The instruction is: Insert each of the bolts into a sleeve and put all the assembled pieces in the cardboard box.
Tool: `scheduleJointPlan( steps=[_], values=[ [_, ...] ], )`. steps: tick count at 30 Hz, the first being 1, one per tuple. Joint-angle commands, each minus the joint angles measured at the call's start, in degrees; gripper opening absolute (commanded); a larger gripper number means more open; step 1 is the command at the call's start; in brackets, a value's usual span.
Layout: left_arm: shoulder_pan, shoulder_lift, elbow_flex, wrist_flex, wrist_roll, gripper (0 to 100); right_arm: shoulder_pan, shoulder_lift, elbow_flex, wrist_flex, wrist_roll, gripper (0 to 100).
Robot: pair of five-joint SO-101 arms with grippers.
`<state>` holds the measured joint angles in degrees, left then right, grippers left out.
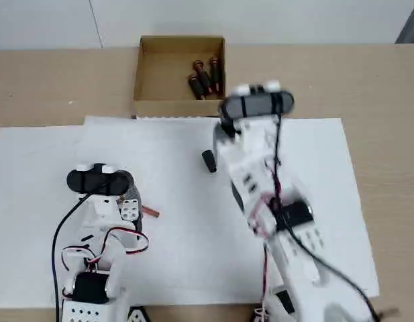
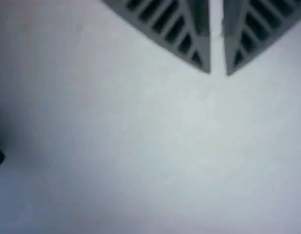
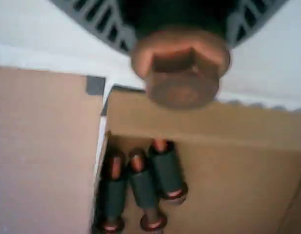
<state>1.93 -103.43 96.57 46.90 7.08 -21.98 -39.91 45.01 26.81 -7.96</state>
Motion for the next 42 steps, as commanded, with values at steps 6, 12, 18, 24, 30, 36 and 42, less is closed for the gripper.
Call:
scheduleJointPlan(
  steps=[6, 12, 18, 24, 30, 36, 42],
  values=[
    [0.2, -0.5, -0.3, 3.1, 0.9, 1, 2.2, 31.0, -27.7, -7.6, 2.4, 0.3],
    [0.0, -0.6, -0.3, 3.6, 2.6, 1, 2.5, 49.3, -45.8, -7.7, 5.9, 0.3],
    [0.1, -0.6, -0.3, 3.6, 2.6, 1, 2.5, 64.7, -64.3, -7.5, 5.9, 0.3],
    [0.1, -0.6, -0.3, 3.6, 2.6, 1, 2.6, 78.9, -79.7, -7.2, 7.6, 0.3],
    [0.1, -0.6, -0.3, 3.6, 2.7, 1, 1.9, 87.0, -85.6, -7.4, 17.0, 0.3],
    [0.1, -0.6, -0.3, 3.7, 2.8, 1, 1.0, 90.9, -87.1, -7.7, 31.8, 0.5],
    [0.1, -0.6, -0.3, 3.8, 2.8, 1, 0.1, 91.6, -87.1, -7.2, 39.5, 4.1]
  ],
)
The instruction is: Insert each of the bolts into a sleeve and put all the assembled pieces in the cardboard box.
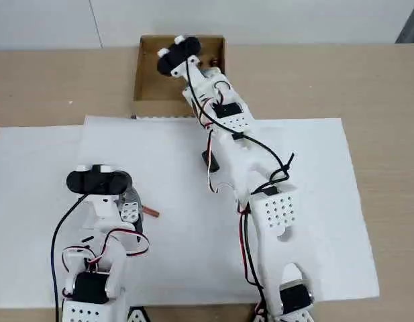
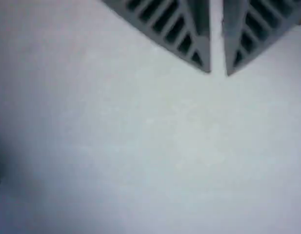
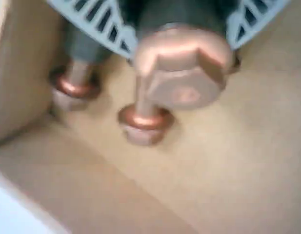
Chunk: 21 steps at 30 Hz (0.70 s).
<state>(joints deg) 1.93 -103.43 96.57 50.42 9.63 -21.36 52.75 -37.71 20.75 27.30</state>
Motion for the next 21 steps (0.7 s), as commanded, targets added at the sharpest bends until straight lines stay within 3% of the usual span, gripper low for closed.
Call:
scheduleJointPlan(
  steps=[1, 6, 14, 17, 21],
  values=[
    [0.1, -0.6, -0.3, 0.3, 0.3, 1, -0.6, -1.0, -4.4, -1.1, 6.2, 7.6],
    [0.1, -0.6, -0.3, 0.3, 0.3, 1, -0.9, -1.0, -4.1, 1.5, 14.6, 24.7],
    [0.1, -0.6, -0.3, 0.3, 0.3, 1, -0.9, -1.8, -4.5, 1.6, 16.8, 24.7],
    [0.1, -0.6, -0.3, 0.3, 0.3, 1, -1.0, -5.2, -4.5, 2.2, 16.7, 21.1],
    [0.1, -0.6, -0.3, 0.3, 0.3, 1, -1.8, -10.4, -4.4, 4.8, 16.7, 6.9]
  ],
)
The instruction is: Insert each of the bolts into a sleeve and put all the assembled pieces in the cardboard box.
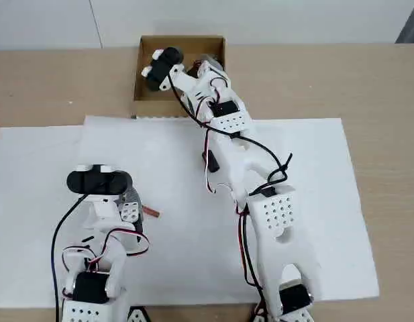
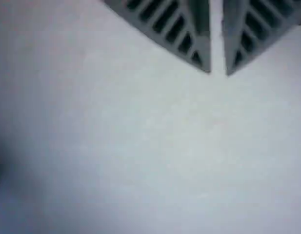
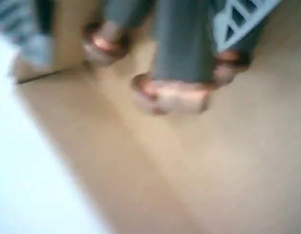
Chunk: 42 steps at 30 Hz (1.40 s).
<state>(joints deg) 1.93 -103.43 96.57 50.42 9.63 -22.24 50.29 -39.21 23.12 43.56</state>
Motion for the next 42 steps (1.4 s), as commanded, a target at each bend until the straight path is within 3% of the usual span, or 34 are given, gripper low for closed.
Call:
scheduleJointPlan(
  steps=[1, 7, 16, 29, 34, 42],
  values=[
    [0.1, -0.6, -0.3, 0.3, 0.3, 1, -1.1, -10.1, -2.9, 4.7, 0.4, 1.2],
    [0.1, -0.6, -0.3, 0.4, 0.4, 1, -0.8, -21.8, -2.9, 17.9, -0.8, 0.3],
    [0.1, -0.6, -0.3, 0.3, 0.4, 1, 0.4, -36.3, -2.9, 42.7, -17.6, 0.4],
    [0.1, -0.6, -0.3, 0.3, 0.4, 1, 0.2, -38.1, -0.3, 71.0, -18.5, 0.4],
    [0.1, -0.6, -0.3, 0.3, 0.4, 1, 0.7, -34.3, 3.1, 72.2, -26.6, 0.8],
    [0.1, -0.6, -0.3, 0.3, 0.4, 1, -0.5, -24.7, 3.6, 71.3, -30.8, 0.9]
  ],
)
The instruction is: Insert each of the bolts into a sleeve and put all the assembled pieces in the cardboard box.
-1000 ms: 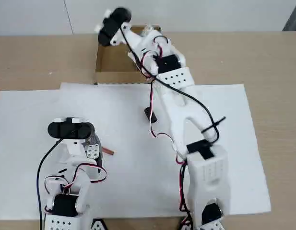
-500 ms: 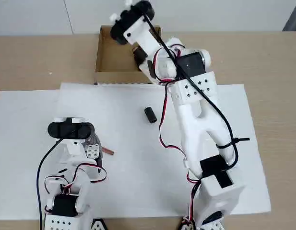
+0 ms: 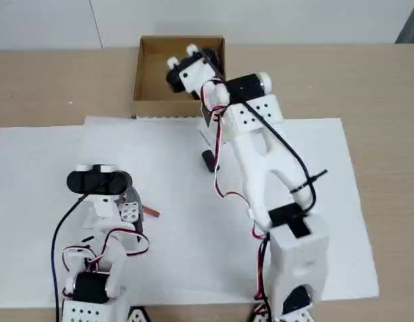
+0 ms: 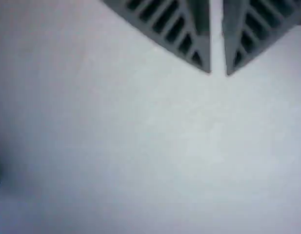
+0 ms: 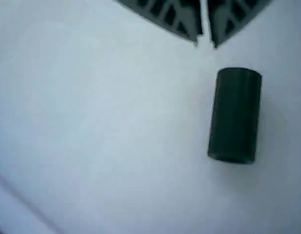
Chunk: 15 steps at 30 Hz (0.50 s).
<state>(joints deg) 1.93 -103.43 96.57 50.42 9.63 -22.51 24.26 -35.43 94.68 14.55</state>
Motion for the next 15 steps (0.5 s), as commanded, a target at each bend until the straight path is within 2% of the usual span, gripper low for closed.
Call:
scheduleJointPlan(
  steps=[1, 9, 15],
  values=[
    [0.1, -0.6, -0.3, 0.3, 0.4, 1, -0.2, 2.0, -0.2, -0.5, -1.8, 0.9],
    [0.1, -0.6, -0.3, 0.3, 0.4, 1, -0.6, 6.2, -0.2, -2.7, -1.3, 15.1],
    [0.1, -0.6, -0.3, 0.3, 0.4, 1, -2.0, 9.1, -0.2, -3.5, -1.4, 16.5]
  ],
)
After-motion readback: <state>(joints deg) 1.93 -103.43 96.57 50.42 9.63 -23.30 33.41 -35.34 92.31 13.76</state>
